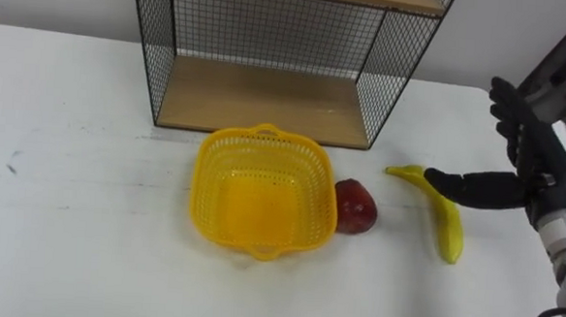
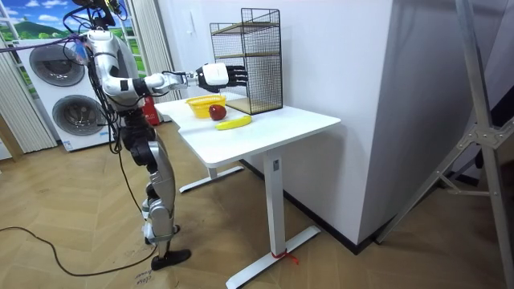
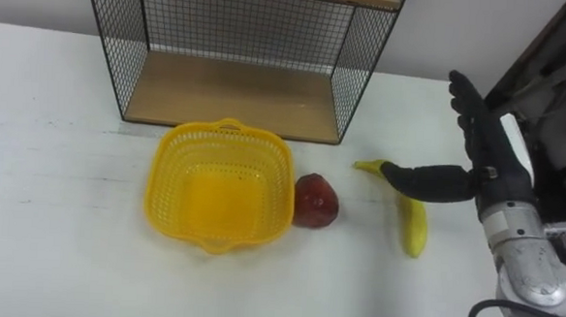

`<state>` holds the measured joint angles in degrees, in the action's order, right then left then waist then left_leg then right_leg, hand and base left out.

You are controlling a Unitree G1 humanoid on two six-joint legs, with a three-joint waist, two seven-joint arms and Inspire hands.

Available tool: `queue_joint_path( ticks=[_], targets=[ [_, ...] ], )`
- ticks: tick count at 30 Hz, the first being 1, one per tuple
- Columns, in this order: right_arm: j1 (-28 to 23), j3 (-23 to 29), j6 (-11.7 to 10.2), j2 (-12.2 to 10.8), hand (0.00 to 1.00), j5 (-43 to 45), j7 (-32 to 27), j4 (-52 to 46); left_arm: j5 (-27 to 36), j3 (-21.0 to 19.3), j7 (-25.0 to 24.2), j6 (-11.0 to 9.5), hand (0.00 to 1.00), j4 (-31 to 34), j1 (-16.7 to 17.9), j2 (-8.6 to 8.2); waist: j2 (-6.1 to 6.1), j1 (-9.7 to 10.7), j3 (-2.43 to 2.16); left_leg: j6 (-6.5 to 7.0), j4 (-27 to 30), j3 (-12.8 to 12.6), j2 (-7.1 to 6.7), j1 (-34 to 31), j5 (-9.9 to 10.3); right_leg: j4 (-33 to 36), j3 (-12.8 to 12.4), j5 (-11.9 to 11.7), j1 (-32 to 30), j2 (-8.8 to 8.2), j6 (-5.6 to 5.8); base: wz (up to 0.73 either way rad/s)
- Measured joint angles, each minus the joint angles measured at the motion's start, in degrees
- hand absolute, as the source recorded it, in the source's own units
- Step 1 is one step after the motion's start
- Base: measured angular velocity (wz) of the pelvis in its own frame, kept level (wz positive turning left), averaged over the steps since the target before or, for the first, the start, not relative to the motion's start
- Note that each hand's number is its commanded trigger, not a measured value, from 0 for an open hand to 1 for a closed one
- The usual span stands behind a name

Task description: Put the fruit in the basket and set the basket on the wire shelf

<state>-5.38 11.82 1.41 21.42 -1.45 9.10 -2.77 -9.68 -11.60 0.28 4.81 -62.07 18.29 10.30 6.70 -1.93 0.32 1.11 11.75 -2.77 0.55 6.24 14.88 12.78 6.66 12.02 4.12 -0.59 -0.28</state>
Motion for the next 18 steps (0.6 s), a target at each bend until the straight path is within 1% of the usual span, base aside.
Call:
queue_joint_path(
  ticks=[6,7,8,11,13,18],
  targets=[
    [-0.2,-0.5,0.0,0.0,0.00,2.7,2.8,0.7,0.0,0.1,-0.9,-0.1,0.00,0.0,-0.5,0.58,0.02,0.1,0.01,0.00,0.0,0.0,0.03,0.2,0.0,-0.2,0.0,-0.1,0.3,0.04,0.00,0.00],
    [-0.3,-1.1,0.0,0.0,0.00,3.2,3.5,1.9,0.0,0.2,-0.9,-0.1,0.00,0.0,-0.6,0.83,0.02,0.3,0.01,0.00,0.1,0.1,0.01,0.4,0.0,-0.2,0.1,-0.1,0.5,0.02,0.00,0.06],
    [-0.7,-1.5,0.3,0.0,0.00,3.6,4.3,2.2,0.0,0.9,-0.9,-0.2,0.00,0.1,-0.9,1.29,0.04,0.5,0.00,0.00,0.1,0.2,-0.01,0.3,0.0,-0.2,0.3,-0.1,0.6,-0.03,0.00,0.06],
    [-1.3,-1.8,1.2,0.0,0.00,4.2,5.9,2.2,0.0,1.2,-0.9,-0.2,0.00,0.1,-1.0,2.23,-0.07,0.6,-0.04,0.00,0.1,0.2,-0.02,0.3,0.0,-0.2,0.3,-0.1,0.6,-0.04,0.00,0.02],
    [-1.4,-1.8,1.2,0.0,0.00,4.3,6.6,2.2,0.0,1.2,-0.9,-0.2,0.00,0.2,-1.0,2.53,-0.19,0.5,-0.05,0.00,0.0,0.2,0.00,0.3,0.0,-0.2,0.3,-0.1,0.5,-0.02,0.00,0.00],
    [-1.5,-3.4,1.2,0.1,0.00,6.8,8.5,2.2,0.0,2.1,-0.6,-0.1,0.00,0.2,-1.5,2.47,-0.50,0.4,-0.31,0.00,0.1,0.3,0.01,0.4,0.0,-0.2,0.4,-0.1,0.6,0.05,-0.03,0.00]
  ],
)
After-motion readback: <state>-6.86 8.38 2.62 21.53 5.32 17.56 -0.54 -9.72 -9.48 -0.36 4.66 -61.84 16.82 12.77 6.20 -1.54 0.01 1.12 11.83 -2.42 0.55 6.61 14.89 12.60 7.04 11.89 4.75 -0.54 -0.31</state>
